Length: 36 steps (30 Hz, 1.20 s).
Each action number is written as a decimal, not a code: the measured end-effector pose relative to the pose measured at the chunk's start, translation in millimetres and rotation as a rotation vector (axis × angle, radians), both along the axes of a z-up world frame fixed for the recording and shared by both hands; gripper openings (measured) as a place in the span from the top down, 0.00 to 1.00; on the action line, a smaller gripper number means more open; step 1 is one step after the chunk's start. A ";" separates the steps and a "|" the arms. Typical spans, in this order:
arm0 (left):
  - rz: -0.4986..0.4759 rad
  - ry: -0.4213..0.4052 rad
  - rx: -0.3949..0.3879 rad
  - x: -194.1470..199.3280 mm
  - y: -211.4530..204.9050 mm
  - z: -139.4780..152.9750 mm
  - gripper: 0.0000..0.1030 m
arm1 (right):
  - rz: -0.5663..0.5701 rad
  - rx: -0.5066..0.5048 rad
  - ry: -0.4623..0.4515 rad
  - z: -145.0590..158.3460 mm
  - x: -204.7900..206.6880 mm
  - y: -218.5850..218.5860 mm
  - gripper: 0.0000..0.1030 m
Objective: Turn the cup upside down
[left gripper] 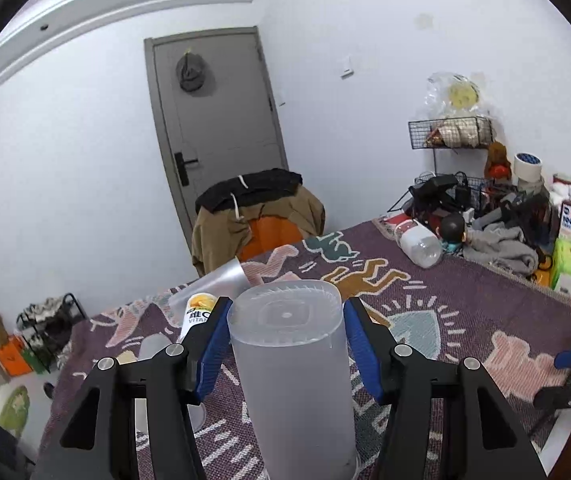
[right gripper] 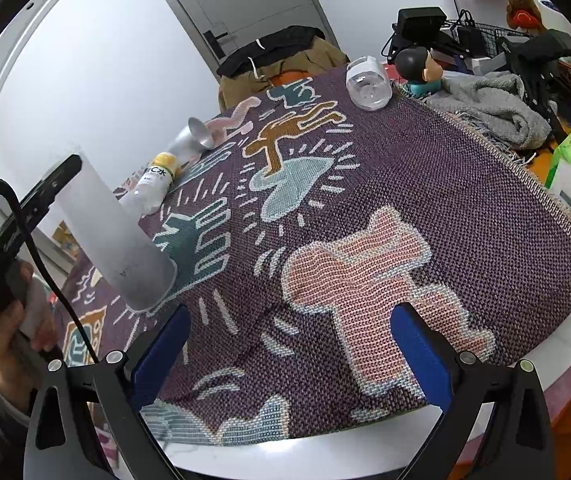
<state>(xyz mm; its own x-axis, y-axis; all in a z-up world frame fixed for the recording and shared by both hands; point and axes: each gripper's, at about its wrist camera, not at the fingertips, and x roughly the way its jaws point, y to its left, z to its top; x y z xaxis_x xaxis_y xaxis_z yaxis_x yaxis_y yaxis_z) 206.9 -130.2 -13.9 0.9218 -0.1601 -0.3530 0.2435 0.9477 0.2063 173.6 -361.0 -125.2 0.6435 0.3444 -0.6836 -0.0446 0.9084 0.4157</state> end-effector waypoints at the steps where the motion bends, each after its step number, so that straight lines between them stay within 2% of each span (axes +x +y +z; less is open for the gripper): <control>1: 0.001 0.000 0.010 -2.8 -0.8 0.5 0.44 | 0.002 0.001 0.002 -0.3 0.4 0.7 0.02; 3: 0.000 0.014 0.028 -4.5 -2.0 -1.0 0.42 | 0.007 0.000 0.000 0.0 -0.4 2.7 0.02; 5: 0.000 0.067 0.026 -2.6 -0.9 -3.4 0.37 | 0.017 -0.002 -0.004 1.6 -1.6 6.3 0.02; 8: 0.011 0.099 -0.027 -5.3 9.5 -3.8 0.21 | 0.033 -0.013 -0.016 4.9 -4.5 11.8 0.02; 12: 0.029 0.081 -0.062 -12.7 20.0 1.3 0.00 | 0.053 -0.019 -0.025 7.9 -6.0 18.6 0.02; 18: 0.068 0.076 -0.125 -22.6 41.7 11.4 0.00 | 0.074 -0.038 -0.035 15.0 -6.2 28.7 0.02; 36: 0.144 0.042 -0.263 -87.7 103.7 14.3 0.00 | 0.116 -0.123 -0.191 64.8 -23.1 58.8 0.00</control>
